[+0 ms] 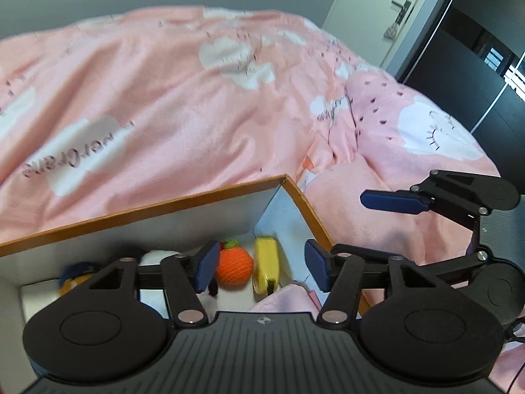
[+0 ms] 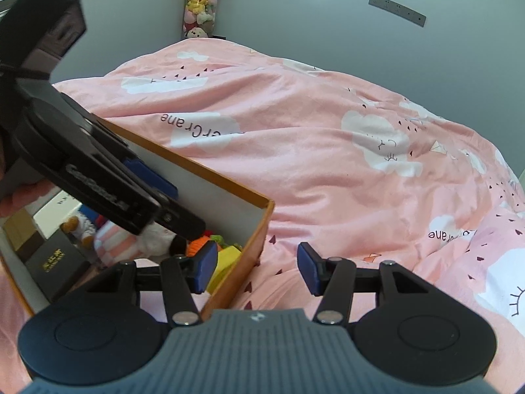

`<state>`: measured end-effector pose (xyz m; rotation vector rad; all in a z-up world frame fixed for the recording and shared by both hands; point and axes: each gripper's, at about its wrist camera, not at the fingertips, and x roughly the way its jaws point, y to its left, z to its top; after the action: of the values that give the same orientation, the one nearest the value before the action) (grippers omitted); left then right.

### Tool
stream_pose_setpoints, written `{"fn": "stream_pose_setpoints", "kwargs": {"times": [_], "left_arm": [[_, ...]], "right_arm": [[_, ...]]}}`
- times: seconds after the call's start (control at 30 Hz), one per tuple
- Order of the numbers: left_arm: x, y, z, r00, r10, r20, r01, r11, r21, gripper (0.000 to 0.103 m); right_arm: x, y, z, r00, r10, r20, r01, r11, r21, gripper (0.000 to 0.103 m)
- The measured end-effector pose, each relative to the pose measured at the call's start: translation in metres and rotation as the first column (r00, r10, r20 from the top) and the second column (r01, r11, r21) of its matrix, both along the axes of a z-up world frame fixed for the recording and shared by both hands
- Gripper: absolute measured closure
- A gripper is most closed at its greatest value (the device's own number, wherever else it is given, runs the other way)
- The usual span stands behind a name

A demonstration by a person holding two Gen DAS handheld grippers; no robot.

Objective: Organize objects

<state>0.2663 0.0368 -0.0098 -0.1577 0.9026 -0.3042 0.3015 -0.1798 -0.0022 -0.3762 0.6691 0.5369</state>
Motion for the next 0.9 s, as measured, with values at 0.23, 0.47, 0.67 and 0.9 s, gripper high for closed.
{"fn": "stream_pose_setpoints", "kwargs": {"times": [0.23, 0.47, 0.67, 0.9], "left_arm": [[-0.055, -0.001, 0.036, 0.977, 0.039, 0.209, -0.061, 0.993, 0.097, 0.020], [-0.106, 0.015, 0.071, 0.934, 0.116, 0.339, -0.163, 0.980, 0.113, 0.013], [-0.154, 0.025, 0.093, 0.850, 0.256, 0.460, -0.340, 0.934, 0.108, 0.010], [-0.187, 0.017, 0.082, 0.801, 0.322, 0.504, -0.481, 0.848, 0.222, 0.009]], "right_arm": [[-0.030, 0.008, 0.019, 1.000, 0.027, -0.002, -0.027, 0.999, 0.026, 0.038], [-0.065, 0.012, 0.040, 0.999, 0.024, -0.027, -0.021, 0.993, 0.118, 0.011], [-0.098, 0.022, 0.051, 0.998, -0.056, -0.026, 0.060, 0.985, 0.162, 0.005], [-0.134, 0.031, 0.059, 0.991, -0.136, -0.005, 0.132, 0.945, 0.298, 0.002]]}}
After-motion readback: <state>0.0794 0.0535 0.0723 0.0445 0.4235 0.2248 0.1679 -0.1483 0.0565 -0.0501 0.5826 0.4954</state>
